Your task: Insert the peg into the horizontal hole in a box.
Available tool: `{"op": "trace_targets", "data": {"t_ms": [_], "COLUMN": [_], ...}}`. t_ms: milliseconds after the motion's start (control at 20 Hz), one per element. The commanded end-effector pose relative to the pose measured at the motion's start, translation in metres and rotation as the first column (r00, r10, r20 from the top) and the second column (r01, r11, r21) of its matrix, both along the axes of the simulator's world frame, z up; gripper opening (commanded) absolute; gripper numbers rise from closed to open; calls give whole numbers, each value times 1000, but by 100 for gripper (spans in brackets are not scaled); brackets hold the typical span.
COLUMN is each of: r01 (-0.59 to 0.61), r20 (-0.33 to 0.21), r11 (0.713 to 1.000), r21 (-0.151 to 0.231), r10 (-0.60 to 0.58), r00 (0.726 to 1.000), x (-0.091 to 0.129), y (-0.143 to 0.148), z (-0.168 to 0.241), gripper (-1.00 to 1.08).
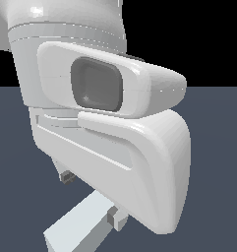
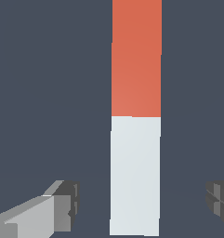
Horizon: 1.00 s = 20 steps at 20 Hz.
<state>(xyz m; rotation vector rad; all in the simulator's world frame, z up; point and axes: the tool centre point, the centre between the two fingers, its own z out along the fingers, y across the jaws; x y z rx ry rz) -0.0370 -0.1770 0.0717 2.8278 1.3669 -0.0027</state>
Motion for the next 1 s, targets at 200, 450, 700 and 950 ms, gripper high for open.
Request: {"op": "trace_targets", "data": {"t_ms": [200,450,700,950], "r01": [12,15,13,11], "r20": [1,1,1,1], "r11": [1000,1000,1000,1000], "r21": [1,1,1,2], "r10": [-12,-15,-13,-11], "r00": [1000,1000,1000,1000], "x": [-2,-2,-3,-3], "y": [-1,-3,-2,-1], "z": [-2,-5,-25,-47], "gripper": [100,100,100,100]}}
